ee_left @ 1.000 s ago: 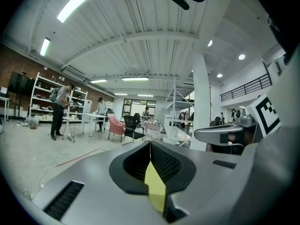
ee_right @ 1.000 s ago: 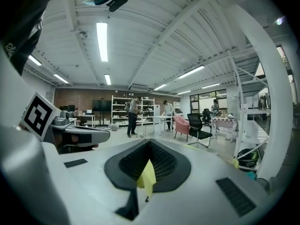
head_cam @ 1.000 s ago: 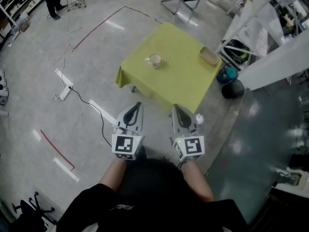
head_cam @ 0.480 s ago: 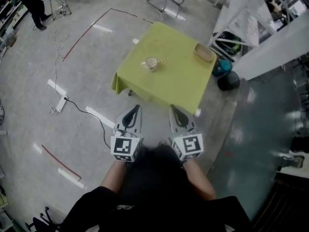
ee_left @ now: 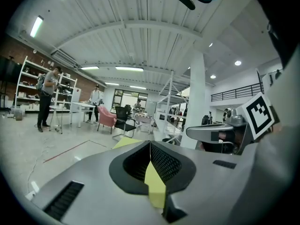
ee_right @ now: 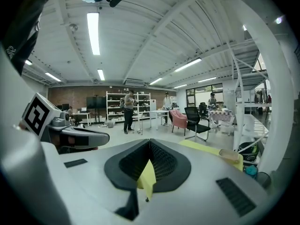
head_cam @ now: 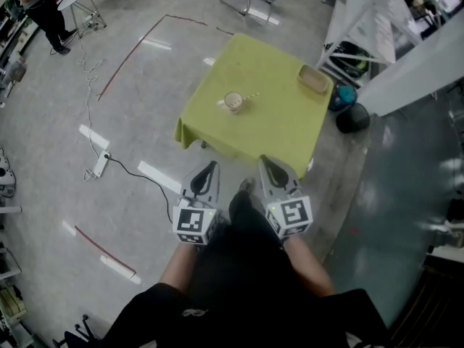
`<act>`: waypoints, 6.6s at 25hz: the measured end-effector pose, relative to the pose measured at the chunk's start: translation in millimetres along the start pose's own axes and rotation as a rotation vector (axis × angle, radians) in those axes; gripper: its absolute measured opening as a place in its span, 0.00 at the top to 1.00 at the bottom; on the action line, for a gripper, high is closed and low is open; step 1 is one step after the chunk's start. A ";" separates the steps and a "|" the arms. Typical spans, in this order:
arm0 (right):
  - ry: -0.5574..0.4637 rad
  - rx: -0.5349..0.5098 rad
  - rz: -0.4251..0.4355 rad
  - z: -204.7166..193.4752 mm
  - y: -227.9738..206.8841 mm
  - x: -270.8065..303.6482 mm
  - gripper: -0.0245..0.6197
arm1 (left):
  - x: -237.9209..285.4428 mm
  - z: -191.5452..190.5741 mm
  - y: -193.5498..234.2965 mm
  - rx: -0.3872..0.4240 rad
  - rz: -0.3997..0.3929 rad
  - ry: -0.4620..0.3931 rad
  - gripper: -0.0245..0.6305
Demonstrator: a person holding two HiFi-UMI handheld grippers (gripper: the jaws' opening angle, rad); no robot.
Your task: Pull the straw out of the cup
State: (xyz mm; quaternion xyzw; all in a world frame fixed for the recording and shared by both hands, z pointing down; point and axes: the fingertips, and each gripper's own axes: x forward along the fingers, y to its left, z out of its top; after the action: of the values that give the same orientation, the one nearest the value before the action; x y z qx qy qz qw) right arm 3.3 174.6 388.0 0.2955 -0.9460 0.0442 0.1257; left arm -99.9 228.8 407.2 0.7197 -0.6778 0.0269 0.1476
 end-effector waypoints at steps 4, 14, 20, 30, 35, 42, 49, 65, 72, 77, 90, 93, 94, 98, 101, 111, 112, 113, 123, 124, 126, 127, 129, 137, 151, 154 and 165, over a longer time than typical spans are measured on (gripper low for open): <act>0.014 0.013 0.012 3.0 -12.6 26.9 0.94 | 26.1 8.9 12.7 0.016 -0.006 0.016 0.89; 0.035 0.082 0.016 7.7 -80.3 76.0 0.94 | 111.0 17.0 12.1 0.057 -0.044 0.118 0.89; 0.038 0.149 0.011 3.1 -115.0 100.2 0.94 | 151.2 18.5 15.6 0.093 -0.049 0.186 0.89; -0.012 0.181 0.018 -22.1 -171.3 108.7 0.94 | 194.5 1.4 -8.7 0.152 -0.036 0.245 0.90; -0.004 0.219 0.016 -34.0 -175.4 106.1 0.94 | 197.7 -2.8 -7.9 0.166 -0.023 0.270 0.90; 0.044 0.228 0.011 -54.2 -177.5 108.4 0.94 | 202.5 -7.4 -0.1 0.164 -0.014 0.286 0.90; 0.071 0.243 -0.013 -66.2 -182.8 121.1 0.94 | 219.7 -14.5 12.4 0.170 -0.033 0.317 0.90; 0.172 0.279 -0.055 -88.2 -192.6 160.8 0.94 | 270.5 -25.8 36.3 0.172 -0.127 0.397 0.90; 0.256 0.312 -0.034 -117.7 -182.6 182.8 0.94 | 280.5 -55.2 50.1 0.141 -0.152 0.455 0.90; 0.315 0.321 -0.011 -132.5 -168.6 198.1 0.94 | 289.6 -64.0 56.8 0.142 -0.183 0.483 0.90; 0.351 0.397 -0.024 -141.1 -157.8 237.1 0.94 | 312.5 -62.2 92.5 0.178 -0.213 0.537 0.90; 0.348 0.405 -0.050 -142.4 -158.9 244.2 0.94 | 321.1 -60.9 96.0 0.207 -0.238 0.548 0.90; 0.349 0.409 -0.059 -143.1 -159.4 246.4 0.94 | 324.4 -60.0 96.6 0.215 -0.250 0.550 0.90; 0.354 0.440 -0.093 -147.8 -163.7 253.4 0.93 | 338.9 -59.5 95.8 0.240 -0.300 0.564 0.90; 0.352 0.456 -0.117 -152.4 -170.0 255.8 0.93 | 351.1 -63.9 94.6 0.253 -0.326 0.582 0.90; 0.343 0.495 -0.154 -164.7 -174.1 263.9 0.93 | 373.3 -76.7 95.4 0.292 -0.387 0.622 0.89; 0.340 0.495 -0.154 -165.2 -174.3 265.0 0.93 | 374.2 -77.4 95.1 0.293 -0.391 0.624 0.89; 0.334 0.494 -0.155 -165.3 -174.6 266.3 0.93 | 374.9 -78.2 95.3 0.295 -0.394 0.626 0.90; 0.332 0.520 -0.129 -174.1 -170.5 281.6 0.78 | 379.3 -80.5 105.8 0.293 -0.391 0.636 0.89; 0.332 0.522 -0.128 -174.8 -169.3 283.1 0.78 | 378.4 -80.9 107.1 0.292 -0.389 0.637 0.89; 0.330 0.530 -0.125 -175.1 -168.6 286.8 0.77 | 377.1 -80.8 109.4 0.290 -0.385 0.640 0.89; 0.329 0.538 -0.125 -175.9 -169.3 288.8 0.77 | 377.1 -80.6 110.4 0.289 -0.382 0.641 0.90; 0.328 0.554 -0.126 -178.3 -171.7 292.5 0.77 | 377.2 -80.5 112.4 0.287 -0.379 0.641 0.90; 0.332 0.565 -0.121 -180.2 -171.7 301.8 0.75 | 371.1 -80.2 121.8 0.268 -0.350 0.638 0.89; 0.354 0.586 -0.126 -184.0 -168.9 314.6 0.75 | 359.8 -80.4 136.8 0.242 -0.318 0.638 0.89; 0.352 0.609 -0.132 -183.6 -166.4 318.2 0.75 | 362.2 -76.2 140.0 0.244 -0.322 0.631 0.89; 0.360 0.669 -0.183 -199.0 -174.6 312.5 0.75 | 361.6 -78.0 134.1 0.232 -0.323 0.621 0.90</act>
State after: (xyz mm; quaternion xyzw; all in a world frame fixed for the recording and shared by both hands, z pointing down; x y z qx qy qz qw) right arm -103.0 -108.6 664.1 0.3907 -0.8119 0.3900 0.1900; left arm -190.4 -106.8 591.7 0.7869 -0.4708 0.2973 0.2661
